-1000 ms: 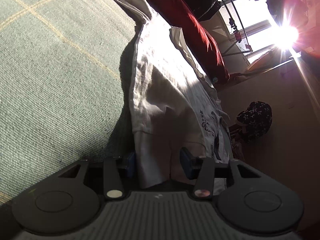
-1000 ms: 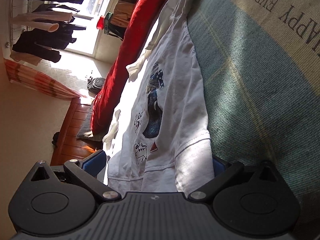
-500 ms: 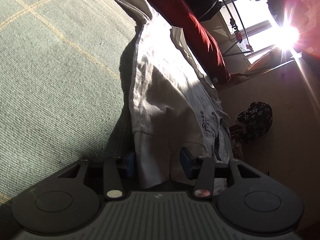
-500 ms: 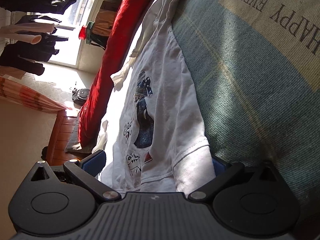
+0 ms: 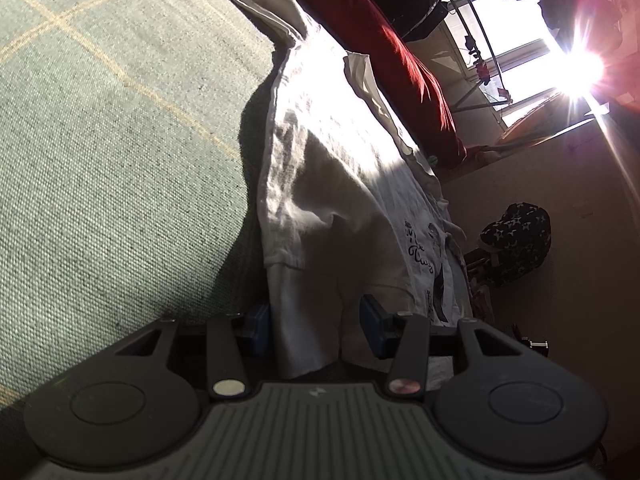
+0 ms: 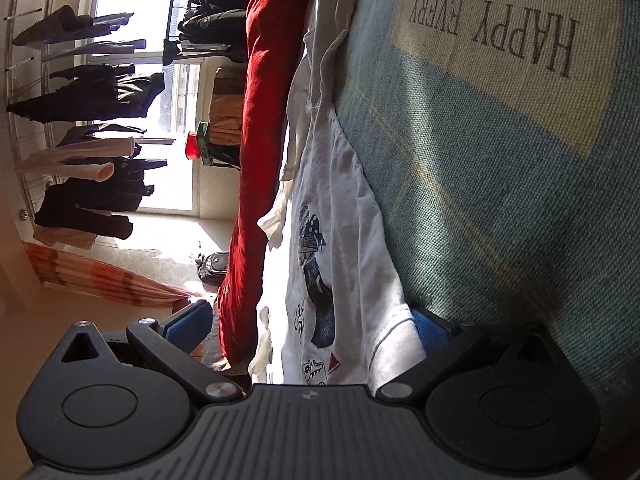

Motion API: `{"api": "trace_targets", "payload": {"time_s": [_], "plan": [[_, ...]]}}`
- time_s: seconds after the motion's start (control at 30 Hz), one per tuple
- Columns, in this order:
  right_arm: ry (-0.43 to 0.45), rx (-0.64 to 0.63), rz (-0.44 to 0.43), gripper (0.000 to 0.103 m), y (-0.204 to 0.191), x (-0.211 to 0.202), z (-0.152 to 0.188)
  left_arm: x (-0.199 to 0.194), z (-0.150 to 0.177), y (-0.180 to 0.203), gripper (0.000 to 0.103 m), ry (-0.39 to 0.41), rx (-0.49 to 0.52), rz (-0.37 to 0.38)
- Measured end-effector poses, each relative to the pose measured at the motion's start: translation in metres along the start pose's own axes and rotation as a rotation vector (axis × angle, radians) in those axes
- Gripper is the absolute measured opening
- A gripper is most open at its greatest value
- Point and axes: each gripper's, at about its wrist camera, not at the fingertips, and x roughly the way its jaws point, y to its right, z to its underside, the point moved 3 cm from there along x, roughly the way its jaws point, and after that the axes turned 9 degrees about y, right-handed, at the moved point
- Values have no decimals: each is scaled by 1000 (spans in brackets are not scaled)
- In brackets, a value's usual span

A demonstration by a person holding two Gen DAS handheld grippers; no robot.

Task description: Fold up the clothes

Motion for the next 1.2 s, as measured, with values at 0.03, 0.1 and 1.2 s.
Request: {"api": "trace_targets", "payload": {"time_s": [0.03, 0.1, 1.2], "plan": [[-14, -16, -2, 103, -1, 1, 1, 0, 0, 0, 48, 1, 0, 0], [-36, -56, -1, 103, -5, 3, 3, 0, 0, 0, 48, 2, -1, 0], [-53, -62, 37, 6, 18, 23, 18, 3, 0, -2, 39, 65, -51, -11]]}}
